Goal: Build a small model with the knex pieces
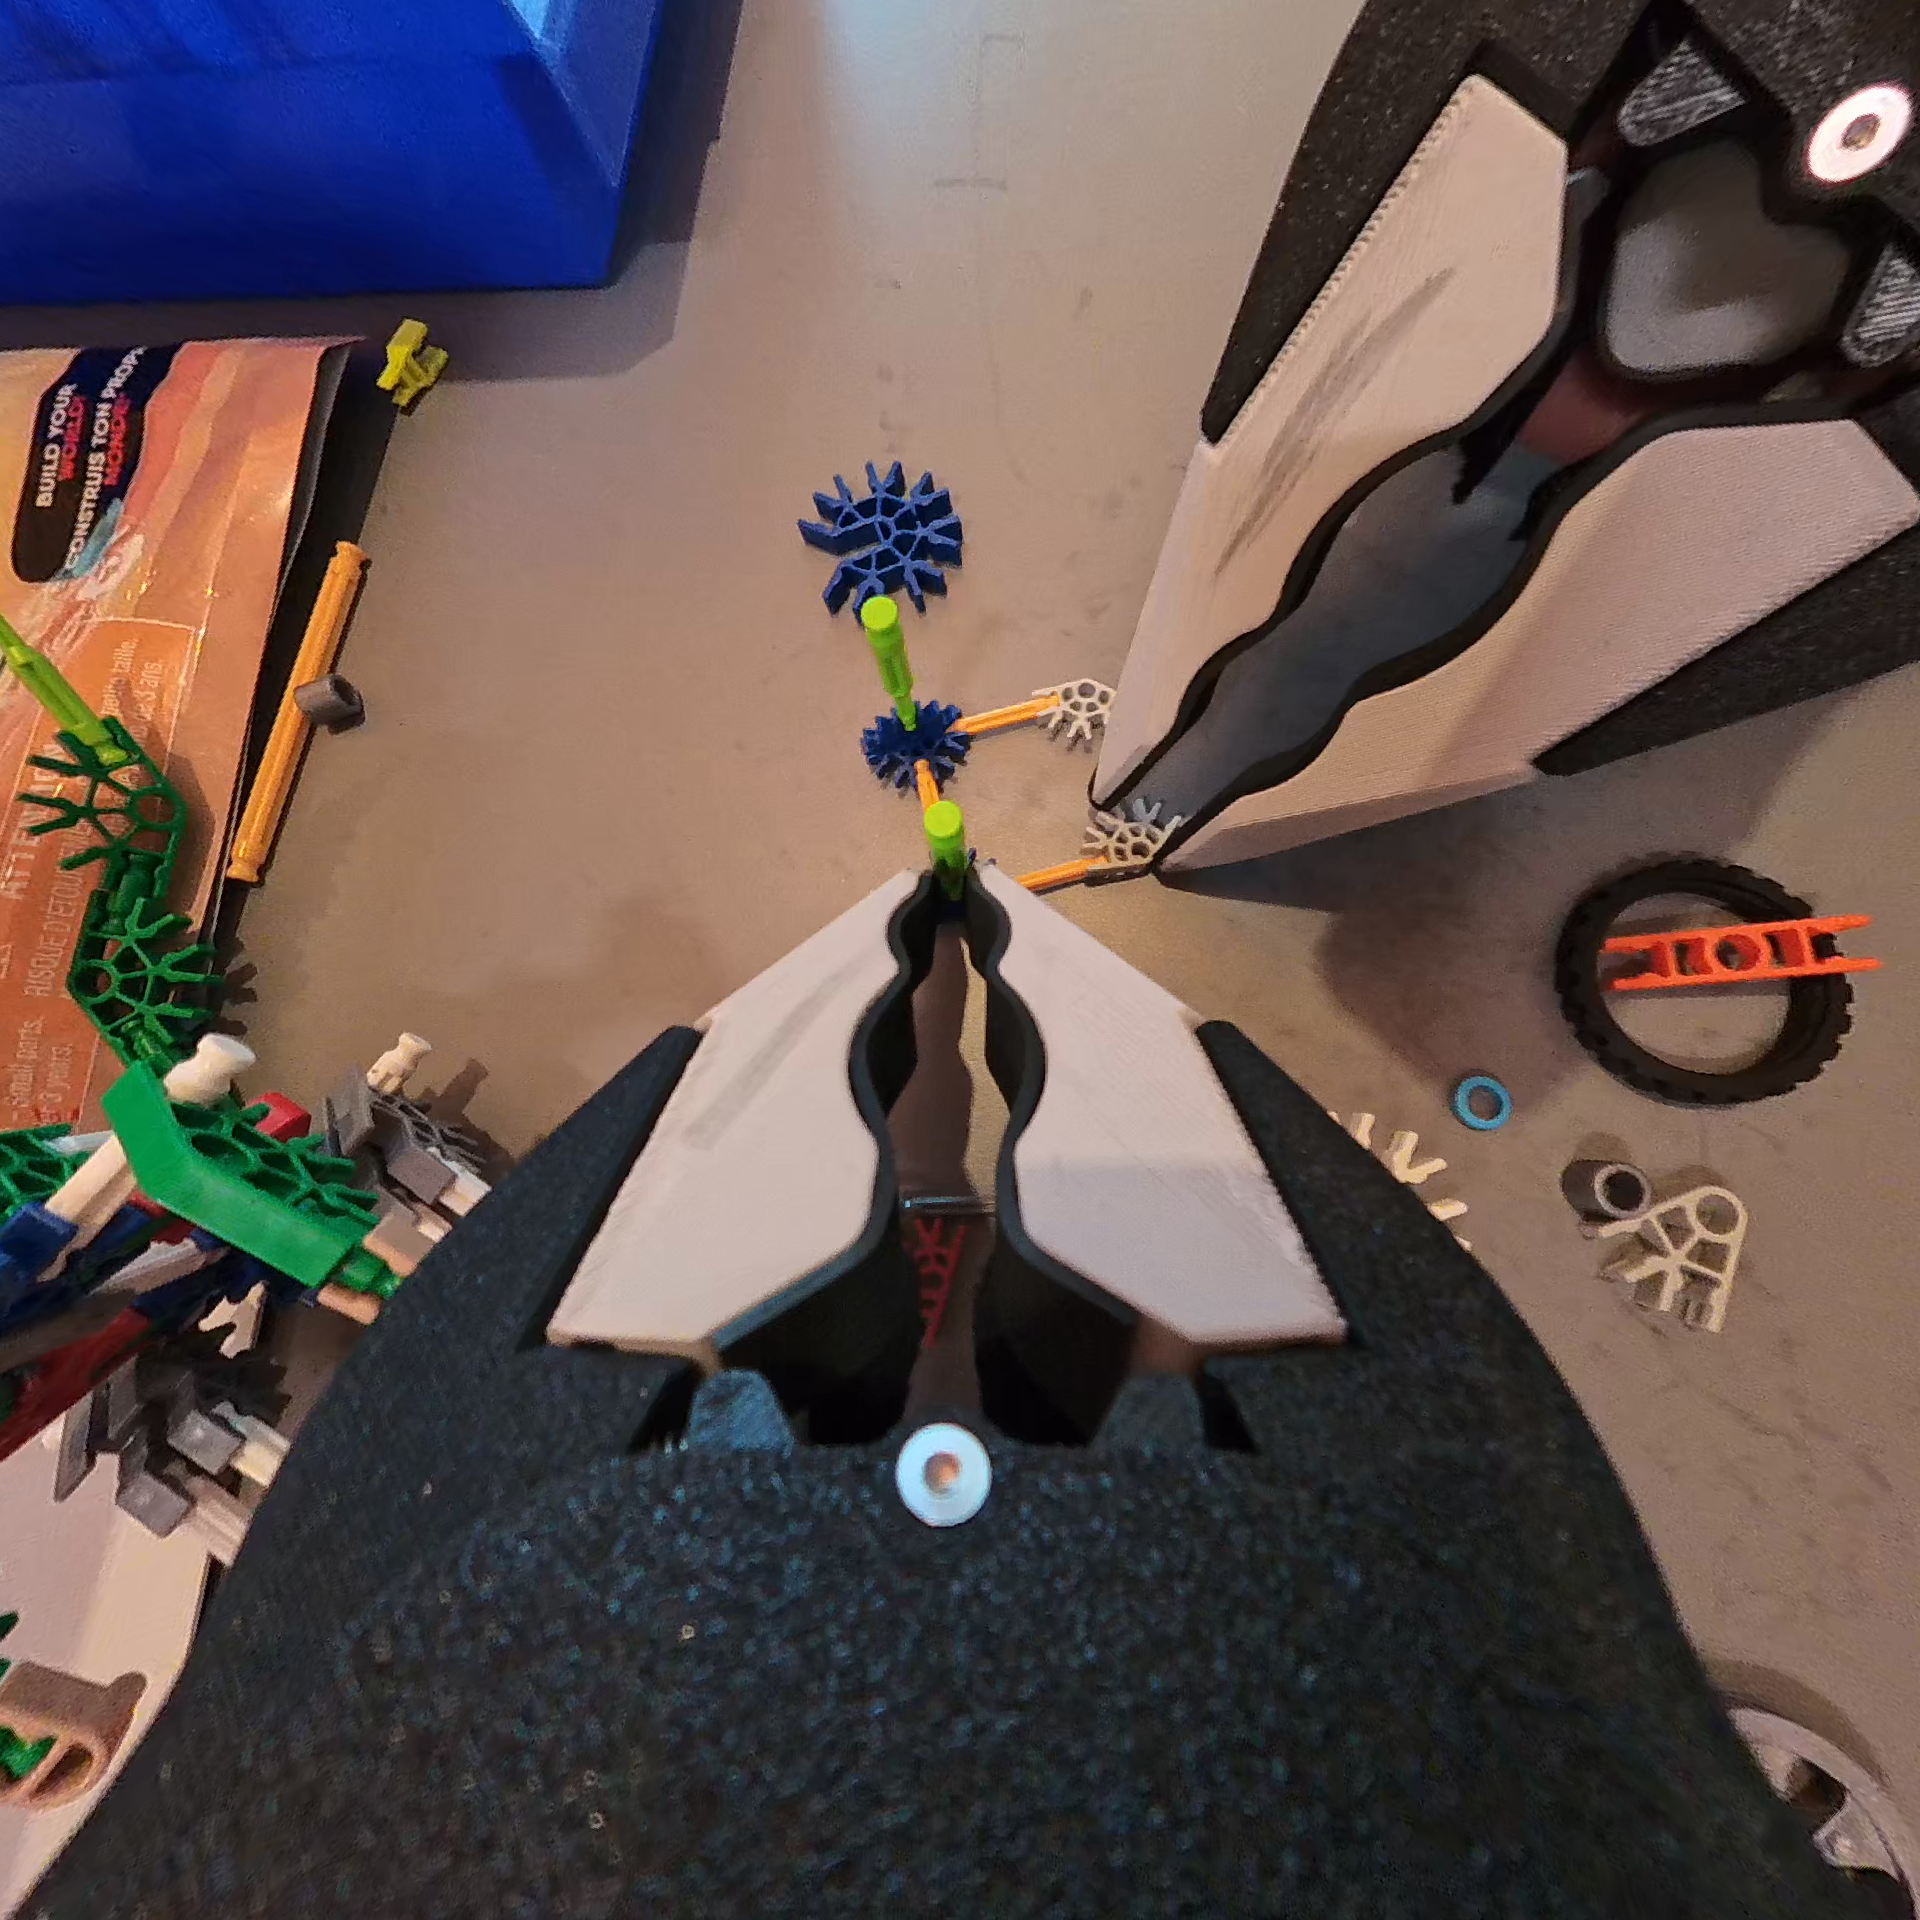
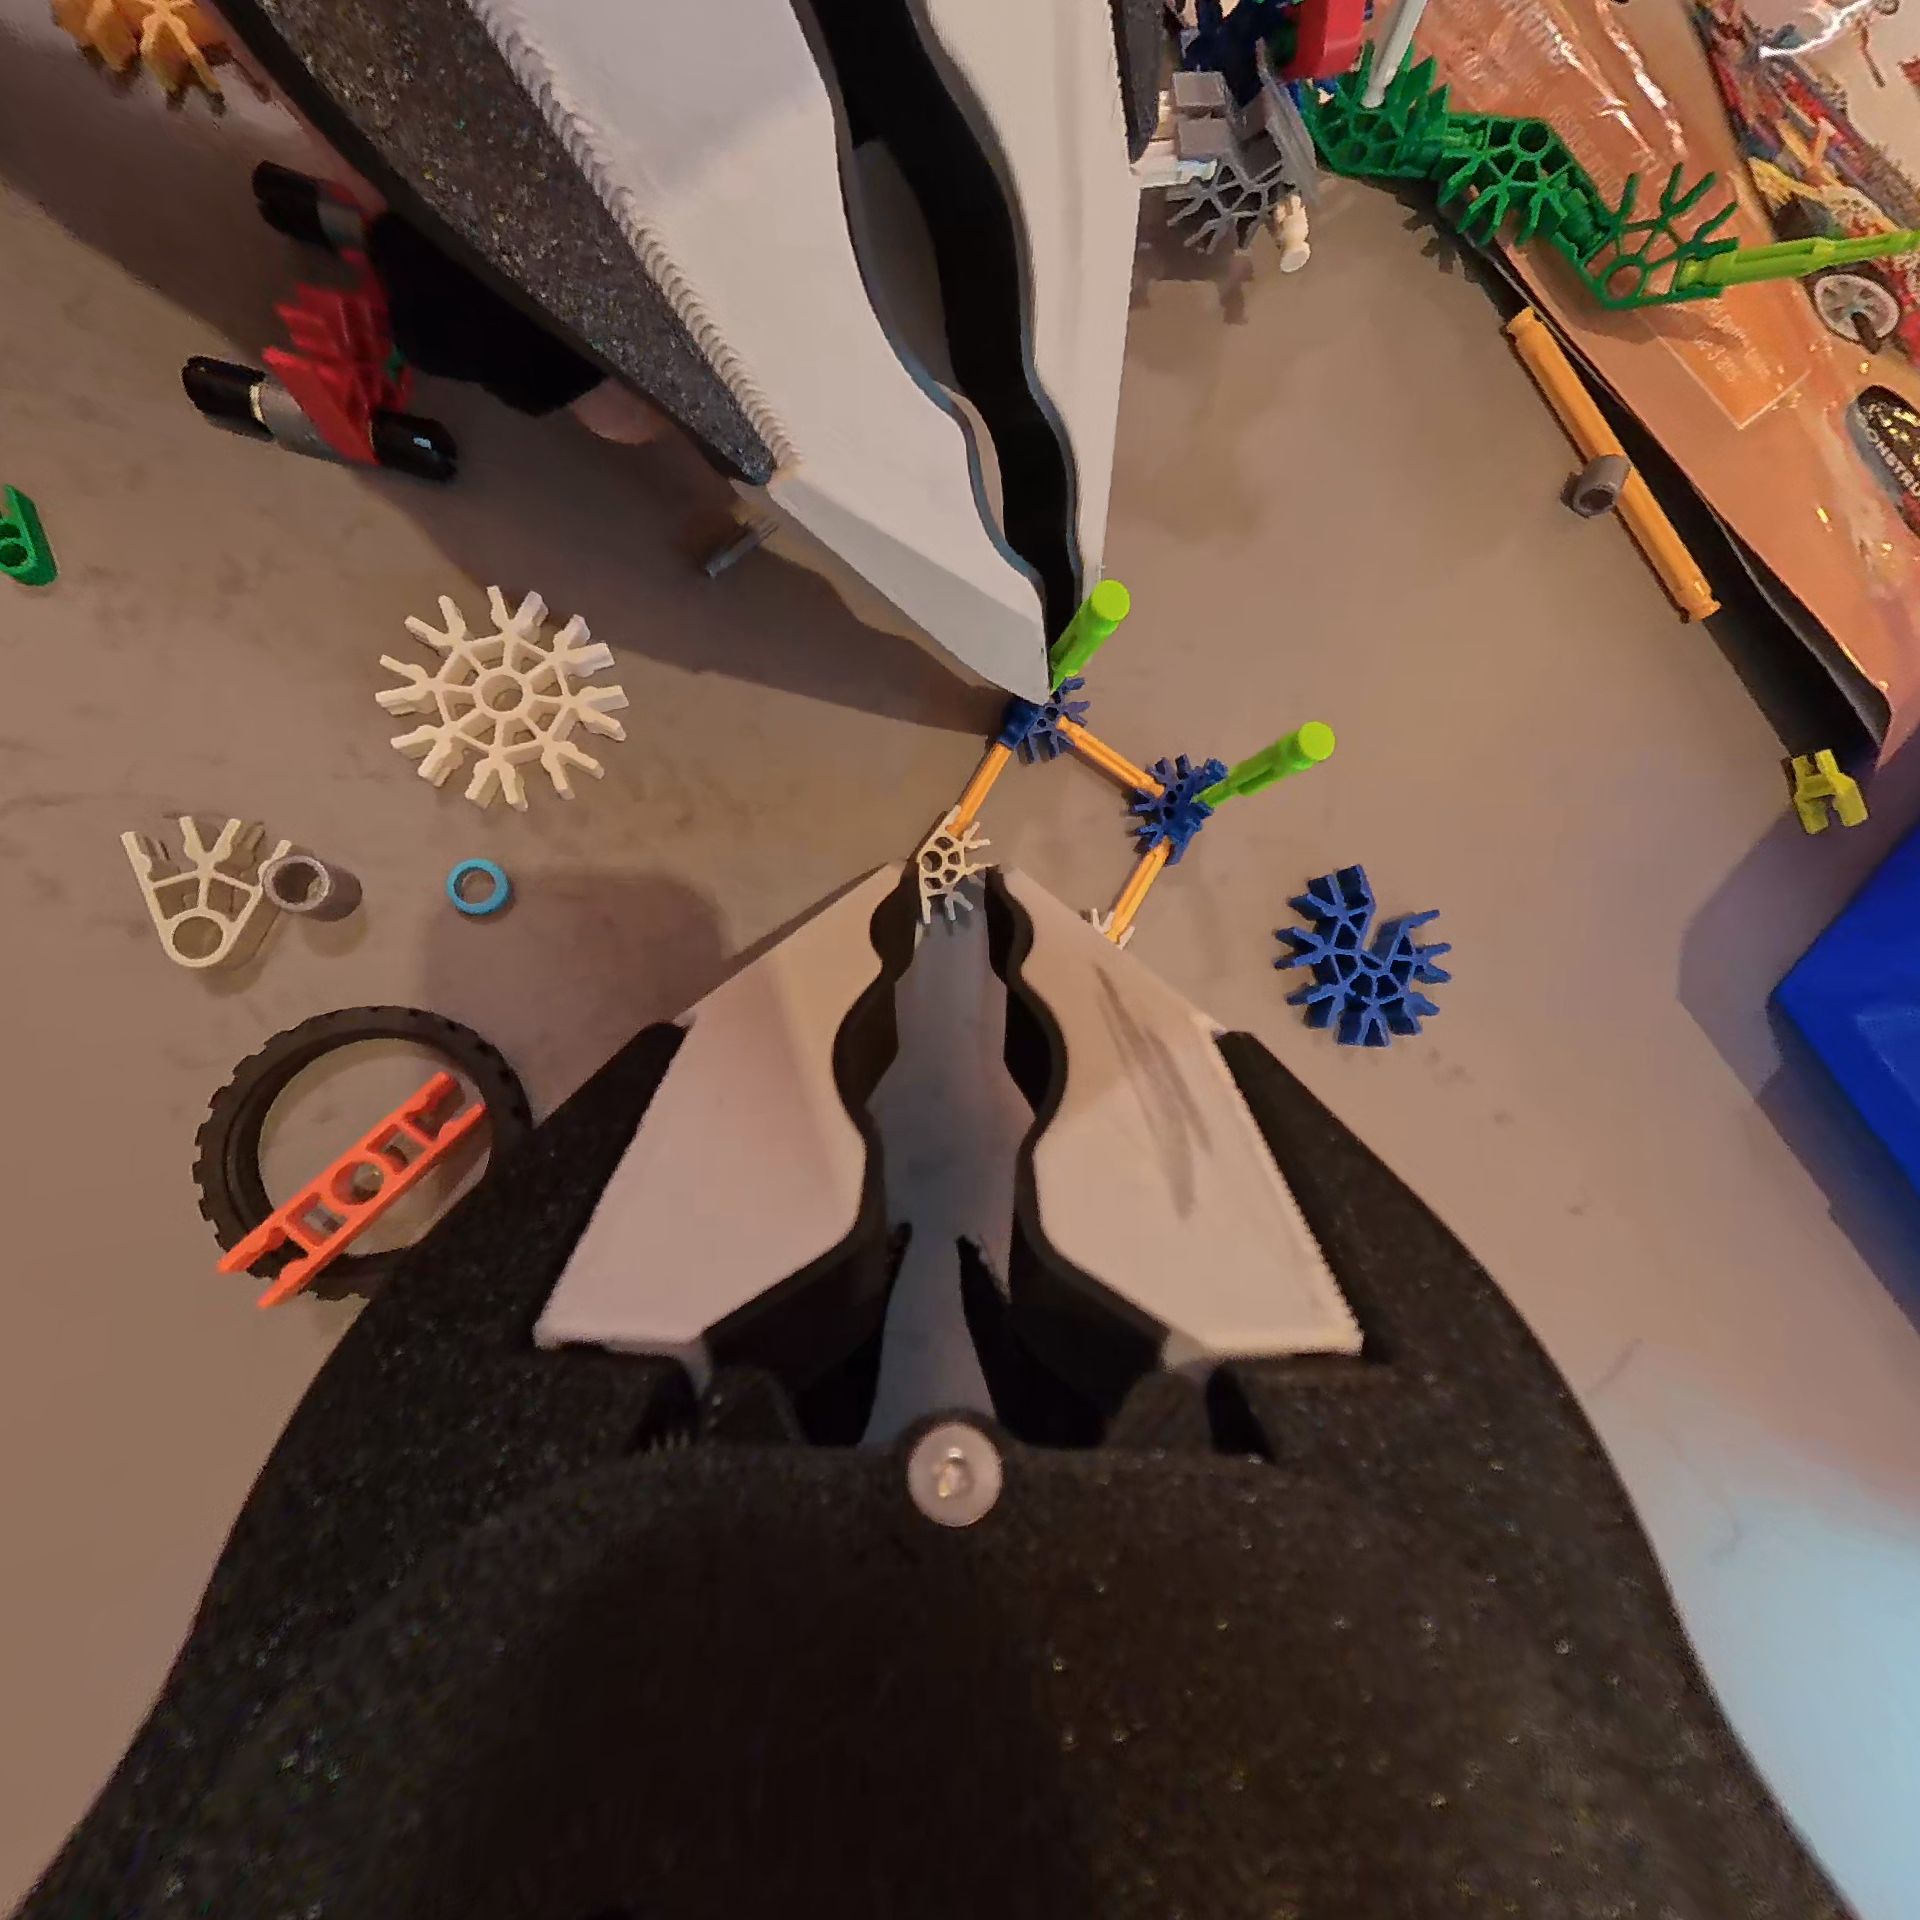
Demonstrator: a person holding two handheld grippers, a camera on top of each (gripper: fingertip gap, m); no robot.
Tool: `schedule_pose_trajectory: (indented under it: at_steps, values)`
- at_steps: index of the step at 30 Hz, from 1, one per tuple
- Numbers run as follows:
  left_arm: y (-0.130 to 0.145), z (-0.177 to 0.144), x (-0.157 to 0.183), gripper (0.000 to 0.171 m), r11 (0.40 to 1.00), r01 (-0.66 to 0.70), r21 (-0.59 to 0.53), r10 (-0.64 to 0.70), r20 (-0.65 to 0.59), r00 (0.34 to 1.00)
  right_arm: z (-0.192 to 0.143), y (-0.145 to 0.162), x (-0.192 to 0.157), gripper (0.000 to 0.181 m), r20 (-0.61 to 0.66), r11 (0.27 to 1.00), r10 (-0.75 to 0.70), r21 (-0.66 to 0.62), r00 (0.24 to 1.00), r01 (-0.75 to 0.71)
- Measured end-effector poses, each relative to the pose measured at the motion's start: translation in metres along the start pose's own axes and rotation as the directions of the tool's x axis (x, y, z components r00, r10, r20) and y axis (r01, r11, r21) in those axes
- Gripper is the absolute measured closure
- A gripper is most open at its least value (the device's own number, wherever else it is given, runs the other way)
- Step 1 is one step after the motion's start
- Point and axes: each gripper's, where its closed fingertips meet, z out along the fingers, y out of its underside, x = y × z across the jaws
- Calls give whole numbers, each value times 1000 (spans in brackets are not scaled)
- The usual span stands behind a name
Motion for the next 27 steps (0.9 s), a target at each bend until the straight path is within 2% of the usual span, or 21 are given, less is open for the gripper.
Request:
schedule_pose_trajectory:
  at_steps: [1, 13, 17, 20, 27]
  values:
    - [0, 0, 0, 169, 1000, -1, 1, 1, -1, 1000, 0, 0, 0, 169, 5, 1000, -6, -5, 1000, 6]
    - [1, 1, 0, 170, 1000, -13, -2, 13, -3, 1000, -3, -2, -2, 163, 32, 999, -43, -23, 999, 43]
    - [0, 1, 1, 170, 1000, -17, -3, 17, -5, 1000, -4, -10, 1, 176, 32, 1000, -22, 10, 999, 21]
    - [0, 1, 1, 170, 1000, -18, -3, 18, -6, 1000, 1, -6, 3, 180, 34, 1000, -14, -16, 999, 15]
    - [0, 1, 1, 170, 1000, -18, -1, 18, -9, 1000, 3, -4, 3, 181, 23, 998, -26, -48, 999, 28]
